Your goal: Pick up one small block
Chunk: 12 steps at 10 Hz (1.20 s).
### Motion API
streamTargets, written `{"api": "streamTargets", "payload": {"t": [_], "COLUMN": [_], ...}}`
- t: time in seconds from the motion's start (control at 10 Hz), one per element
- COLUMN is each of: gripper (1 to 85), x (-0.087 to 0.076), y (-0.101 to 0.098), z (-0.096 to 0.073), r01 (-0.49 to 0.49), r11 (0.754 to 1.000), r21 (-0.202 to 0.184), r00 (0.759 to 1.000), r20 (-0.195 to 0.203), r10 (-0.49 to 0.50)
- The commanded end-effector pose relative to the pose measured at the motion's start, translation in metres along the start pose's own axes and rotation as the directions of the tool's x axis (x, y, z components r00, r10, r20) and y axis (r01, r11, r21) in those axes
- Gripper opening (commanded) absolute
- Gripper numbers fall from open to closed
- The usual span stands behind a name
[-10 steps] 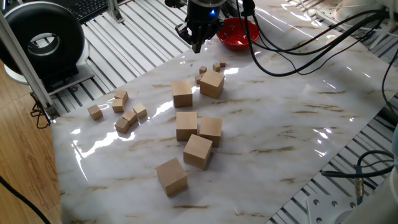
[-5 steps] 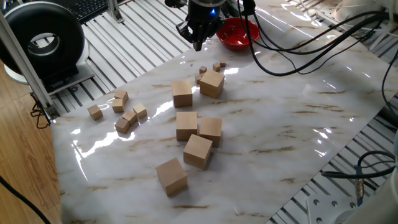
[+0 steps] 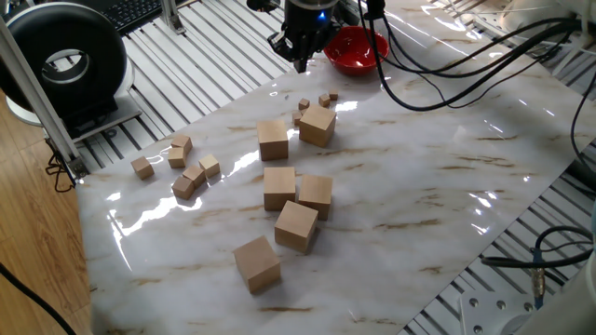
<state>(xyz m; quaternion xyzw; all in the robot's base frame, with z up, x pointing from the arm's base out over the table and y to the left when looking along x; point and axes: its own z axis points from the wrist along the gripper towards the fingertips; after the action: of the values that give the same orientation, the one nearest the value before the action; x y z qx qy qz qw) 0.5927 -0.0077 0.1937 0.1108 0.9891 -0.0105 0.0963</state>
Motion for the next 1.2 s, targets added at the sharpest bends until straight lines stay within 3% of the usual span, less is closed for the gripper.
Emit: {"api": "streamTargets", "payload": {"t": [0.0,0.2,0.3,0.4,0.5,0.6,0.7,0.8,0.9,1.0,1.1], "gripper": [1.0,1.0,1.0,1.0,1.0,1.0,1.0,1.0,1.0,1.0,1.0], "x": [0.001,0.005,0.012,0.011,0.008,0.006,-0.003,-0.012,-0.014,-0.014,-0.013], "y": [0.002,-0.005,-0.019,-0.005,0.031,0.043,0.046,0.034,0.026,0.027,0.017], "z": [-0.001,-0.001,-0.002,-0.001,-0.003,-0.005,-0.005,-0.004,-0.003,-0.003,-0.002], "r01": [0.001,0.04,0.17,0.213,0.187,0.189,0.221,0.259,0.301,0.293,0.319], "r11": [1.0,0.999,0.984,0.977,0.974,0.967,0.96,0.959,0.95,0.952,0.946], "r21": [-0.009,0.014,0.06,0.006,-0.126,-0.172,-0.172,-0.118,-0.082,-0.088,-0.05], "r00": [1.0,0.999,0.984,0.976,0.982,0.982,0.975,0.965,0.952,0.955,0.947], "r20": [-0.004,-0.02,-0.057,-0.047,-0.009,0.008,0.05,0.079,0.082,0.08,0.068], "r10": [-0.001,-0.039,-0.166,-0.213,-0.19,-0.191,-0.215,-0.251,-0.294,-0.286,-0.315]}}
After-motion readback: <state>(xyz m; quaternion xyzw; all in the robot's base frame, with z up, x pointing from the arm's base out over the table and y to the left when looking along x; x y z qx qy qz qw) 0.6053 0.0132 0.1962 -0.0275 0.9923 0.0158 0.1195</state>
